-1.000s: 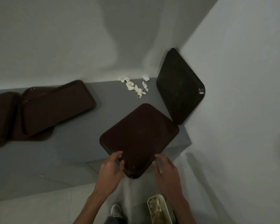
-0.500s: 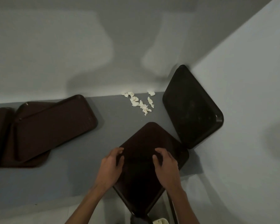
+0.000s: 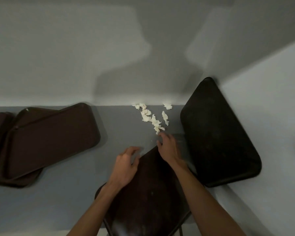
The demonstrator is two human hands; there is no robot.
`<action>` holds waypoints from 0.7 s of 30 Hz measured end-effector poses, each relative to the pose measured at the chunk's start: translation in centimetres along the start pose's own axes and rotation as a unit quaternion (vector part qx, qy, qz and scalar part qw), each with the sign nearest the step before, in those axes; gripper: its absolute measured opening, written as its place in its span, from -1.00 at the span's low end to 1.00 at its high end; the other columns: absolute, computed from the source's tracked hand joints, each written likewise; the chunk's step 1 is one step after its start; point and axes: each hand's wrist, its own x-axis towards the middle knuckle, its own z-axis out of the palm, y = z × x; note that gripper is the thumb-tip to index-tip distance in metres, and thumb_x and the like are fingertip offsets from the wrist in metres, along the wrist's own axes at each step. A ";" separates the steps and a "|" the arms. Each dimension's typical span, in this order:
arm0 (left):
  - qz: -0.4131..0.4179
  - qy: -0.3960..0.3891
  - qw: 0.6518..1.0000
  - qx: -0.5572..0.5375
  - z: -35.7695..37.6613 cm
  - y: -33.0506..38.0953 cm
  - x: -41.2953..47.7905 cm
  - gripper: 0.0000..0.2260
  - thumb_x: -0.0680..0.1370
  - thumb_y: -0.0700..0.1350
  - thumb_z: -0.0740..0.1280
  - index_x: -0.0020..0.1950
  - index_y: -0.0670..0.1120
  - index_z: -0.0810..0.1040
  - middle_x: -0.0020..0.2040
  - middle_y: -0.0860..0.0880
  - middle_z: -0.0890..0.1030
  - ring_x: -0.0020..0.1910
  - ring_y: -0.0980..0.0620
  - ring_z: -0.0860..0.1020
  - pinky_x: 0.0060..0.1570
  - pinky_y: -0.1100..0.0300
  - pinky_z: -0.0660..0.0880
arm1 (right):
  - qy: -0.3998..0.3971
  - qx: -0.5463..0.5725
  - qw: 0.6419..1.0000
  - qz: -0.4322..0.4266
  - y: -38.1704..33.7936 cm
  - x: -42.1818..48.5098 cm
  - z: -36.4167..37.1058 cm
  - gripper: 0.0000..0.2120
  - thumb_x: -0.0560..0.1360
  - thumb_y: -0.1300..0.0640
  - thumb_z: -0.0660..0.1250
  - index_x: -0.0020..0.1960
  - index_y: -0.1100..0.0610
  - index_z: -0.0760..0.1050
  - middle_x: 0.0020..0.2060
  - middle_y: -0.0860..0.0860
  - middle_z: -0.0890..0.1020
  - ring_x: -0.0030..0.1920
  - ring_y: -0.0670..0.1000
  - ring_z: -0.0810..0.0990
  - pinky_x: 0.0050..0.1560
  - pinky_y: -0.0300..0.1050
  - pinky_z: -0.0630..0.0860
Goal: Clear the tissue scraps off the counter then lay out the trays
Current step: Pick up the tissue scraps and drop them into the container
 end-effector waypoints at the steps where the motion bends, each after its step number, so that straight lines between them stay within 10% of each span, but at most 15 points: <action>1: -0.006 0.003 1.000 -0.003 0.2 0.0 0.4 -0.72 0.66 -0.12 0.31 0.38 0.05 0.53 0.28 0.14 0.56 0.21 0.26 0.50 0.19 0.40 0.40 | 0.001 -0.013 1.000 -0.008 0.0 1.5 0.5 -0.64 0.63 0.11 0.37 0.42 0.02 0.48 0.31 0.09 0.52 0.28 0.12 0.56 0.24 0.02 0.55; 8: -0.008 0.013 1.000 -0.003 0.7 -0.9 2.6 -0.75 0.66 -0.11 0.33 0.33 0.03 0.57 0.26 0.13 0.60 0.21 0.21 0.56 0.15 0.40 0.43 | -0.056 -0.054 0.997 0.012 1.1 8.5 4.6 -0.69 0.62 0.21 0.32 0.34 0.24 0.53 0.38 0.17 0.44 0.23 0.12 0.54 0.30 0.06 0.51; 14: -0.028 0.020 0.999 -0.016 0.9 -1.5 4.0 -0.85 0.65 -0.12 0.33 0.19 0.03 0.60 0.08 0.13 0.66 0.07 0.21 0.61 0.09 0.25 0.56 | 0.003 0.070 0.996 0.059 -1.2 5.7 4.1 -0.84 0.63 0.28 0.22 -0.05 0.08 0.50 -0.13 0.01 0.58 -0.11 0.09 0.57 -0.07 -0.01 0.49; 21: -0.126 0.013 0.977 -0.170 1.3 -1.4 7.0 -0.84 0.70 0.03 0.24 0.17 0.03 0.58 0.04 0.09 0.70 0.00 0.14 0.67 0.07 0.20 0.61 | -0.026 0.164 0.985 -0.036 -3.8 2.2 1.9 -0.71 0.57 0.12 0.49 0.27 -0.07 0.67 0.07 -0.09 0.53 0.05 -0.10 0.59 0.22 -0.22 0.54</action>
